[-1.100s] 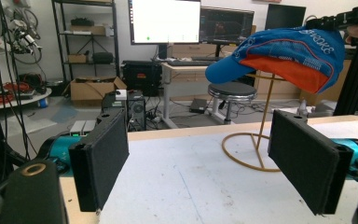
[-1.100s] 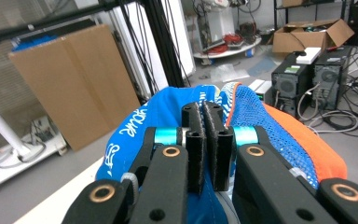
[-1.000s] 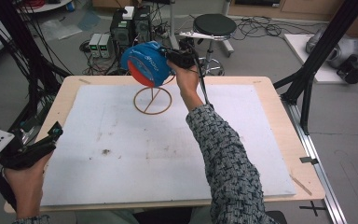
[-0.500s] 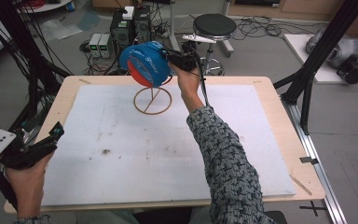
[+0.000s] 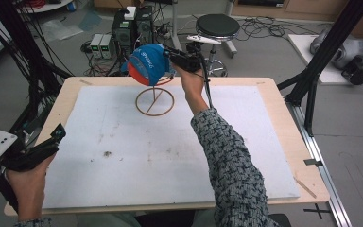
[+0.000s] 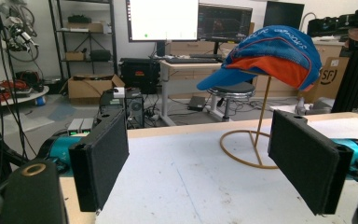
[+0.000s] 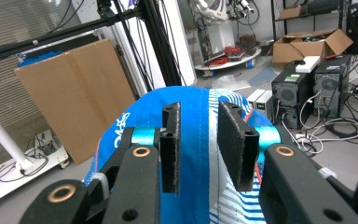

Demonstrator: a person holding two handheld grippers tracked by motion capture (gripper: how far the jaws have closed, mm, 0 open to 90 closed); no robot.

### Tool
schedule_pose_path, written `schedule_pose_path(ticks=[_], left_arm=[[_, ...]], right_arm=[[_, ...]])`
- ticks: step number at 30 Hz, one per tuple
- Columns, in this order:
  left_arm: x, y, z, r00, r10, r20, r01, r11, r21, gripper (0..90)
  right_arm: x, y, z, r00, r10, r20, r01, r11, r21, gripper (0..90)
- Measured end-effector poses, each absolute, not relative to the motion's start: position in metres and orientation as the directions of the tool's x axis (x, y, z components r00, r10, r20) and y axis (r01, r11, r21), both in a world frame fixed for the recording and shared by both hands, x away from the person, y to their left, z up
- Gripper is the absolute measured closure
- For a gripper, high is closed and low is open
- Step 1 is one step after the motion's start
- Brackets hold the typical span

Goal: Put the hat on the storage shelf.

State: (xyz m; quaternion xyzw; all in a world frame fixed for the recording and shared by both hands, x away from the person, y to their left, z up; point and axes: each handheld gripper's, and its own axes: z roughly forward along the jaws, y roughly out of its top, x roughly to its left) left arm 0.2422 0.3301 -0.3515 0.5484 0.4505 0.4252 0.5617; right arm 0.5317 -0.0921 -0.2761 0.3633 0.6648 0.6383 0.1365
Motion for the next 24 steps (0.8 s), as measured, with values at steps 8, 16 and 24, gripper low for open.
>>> schedule_pose_path(ticks=[8, 16, 24], left_arm=[[0.243, 0.329, -0.352, 0.234, 0.971, -0.041, 0.017, 0.038, 0.999, 20.3], [0.244, 0.328, -0.352, 0.237, 0.971, -0.037, 0.022, 0.033, 0.999, 20.3], [0.245, 0.325, -0.352, 0.243, 0.969, -0.035, 0.024, 0.030, 0.999, 20.3]], right_arm=[[0.529, -0.101, -0.272, -0.685, 0.675, 0.274, 0.292, -0.090, 0.952, 59.3], [0.526, -0.119, -0.263, -0.660, 0.707, 0.254, 0.272, -0.090, 0.958, 49.8], [0.521, -0.142, -0.254, -0.620, 0.746, 0.242, 0.257, -0.099, 0.961, 37.2]])
